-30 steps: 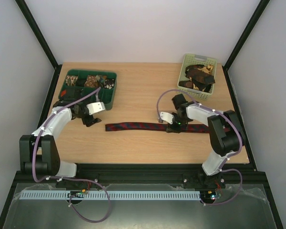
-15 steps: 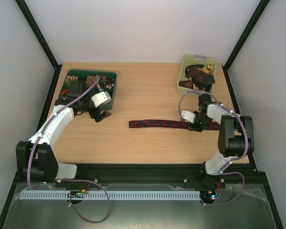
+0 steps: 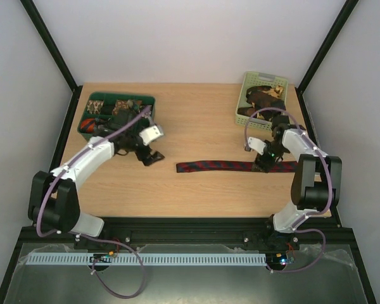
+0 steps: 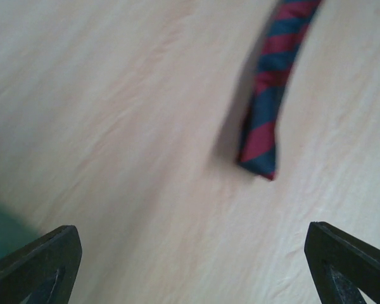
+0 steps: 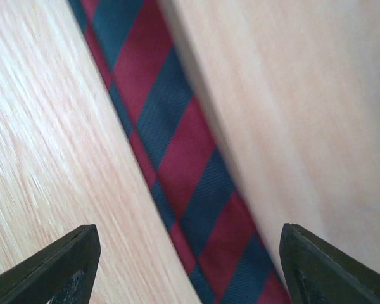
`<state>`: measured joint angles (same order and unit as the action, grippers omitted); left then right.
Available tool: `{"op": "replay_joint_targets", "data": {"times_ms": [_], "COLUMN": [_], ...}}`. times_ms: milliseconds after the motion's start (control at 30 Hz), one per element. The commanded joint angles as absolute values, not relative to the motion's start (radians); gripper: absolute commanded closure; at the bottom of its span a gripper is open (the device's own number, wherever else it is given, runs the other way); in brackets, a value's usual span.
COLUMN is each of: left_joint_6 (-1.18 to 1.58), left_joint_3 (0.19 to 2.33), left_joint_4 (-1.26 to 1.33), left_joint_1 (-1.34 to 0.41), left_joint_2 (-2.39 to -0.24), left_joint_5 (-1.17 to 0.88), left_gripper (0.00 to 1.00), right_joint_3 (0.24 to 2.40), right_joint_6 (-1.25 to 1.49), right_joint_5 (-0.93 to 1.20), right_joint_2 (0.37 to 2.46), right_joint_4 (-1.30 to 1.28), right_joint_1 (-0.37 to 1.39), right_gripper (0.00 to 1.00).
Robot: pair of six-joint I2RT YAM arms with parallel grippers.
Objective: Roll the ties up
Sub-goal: Move to tie at the center of the board, then adjust the tie at the center of the board.
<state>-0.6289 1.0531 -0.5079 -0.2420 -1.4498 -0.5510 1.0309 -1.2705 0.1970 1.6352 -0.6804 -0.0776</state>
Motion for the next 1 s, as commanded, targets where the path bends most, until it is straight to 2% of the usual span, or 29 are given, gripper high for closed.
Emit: {"op": "replay_joint_targets", "data": {"times_ms": [0,100,167,367,433,500,600,700,733,800,867,900,933,967], "left_joint_6": [-0.657,-0.668,-0.660,-0.573,-0.564,-0.537,-0.457,-0.445,-0.442,-0.408,-0.386,-0.386,-0.387,-0.381], "left_joint_3": [1.018,1.025,1.042,1.149,1.170,1.164,1.132,1.139,1.140,1.132,1.125,1.120,1.113,1.101], "left_joint_4": [-0.437,-0.426,-0.412,-0.407,-0.418,-0.417,-0.399,-0.448,-0.464,-0.479,-0.509,-0.527,-0.539,-0.546], "left_joint_1": [-0.418,-0.510,-0.560,-0.599,-0.596,-0.554,-0.448,-0.360,-0.331,-0.271,-0.217,-0.198,-0.185,-0.176], "left_joint_2": [-1.463,-1.533,-1.584,-1.737,-1.755,-1.737,-1.681,-1.631,-1.610,-1.563,-1.523,-1.509,-1.496,-1.478], "left_joint_5": [-0.462,-0.413,-0.385,-0.401,-0.420,-0.503,-0.644,-0.668,-0.670,-0.675,-0.682,-0.676,-0.662,-0.649], "left_gripper": [0.01,0.01,0.06,0.44,0.56,0.59,0.55,0.52,0.48,0.33,0.18,0.16,0.11,0.02], "right_joint_3": [1.158,1.219,1.234,1.125,1.103,1.096,1.095,1.092,1.099,1.124,1.154,1.154,1.142,1.127], "right_joint_6": [-1.074,-0.855,-0.707,-0.298,-0.195,-0.113,-0.021,0.095,0.128,0.174,0.183,0.194,0.215,0.239], "right_joint_5": [0.396,0.513,0.593,0.750,0.785,0.814,0.868,0.948,0.974,1.012,1.049,1.063,1.080,1.098], "right_joint_2": [1.608,1.630,1.633,1.598,1.605,1.624,1.662,1.726,1.754,1.815,1.862,1.869,1.872,1.875], "right_joint_4": [-0.857,-0.883,-0.874,-0.696,-0.625,-0.574,-0.507,-0.406,-0.373,-0.324,-0.310,-0.290,-0.260,-0.219], "right_joint_1": [-0.071,-0.047,-0.028,0.086,0.118,0.158,0.232,0.313,0.343,0.409,0.463,0.487,0.504,0.514], "right_gripper": [0.20,0.24,0.29,0.47,0.50,0.51,0.50,0.47,0.44,0.31,0.25,0.21,0.14,0.07]}}
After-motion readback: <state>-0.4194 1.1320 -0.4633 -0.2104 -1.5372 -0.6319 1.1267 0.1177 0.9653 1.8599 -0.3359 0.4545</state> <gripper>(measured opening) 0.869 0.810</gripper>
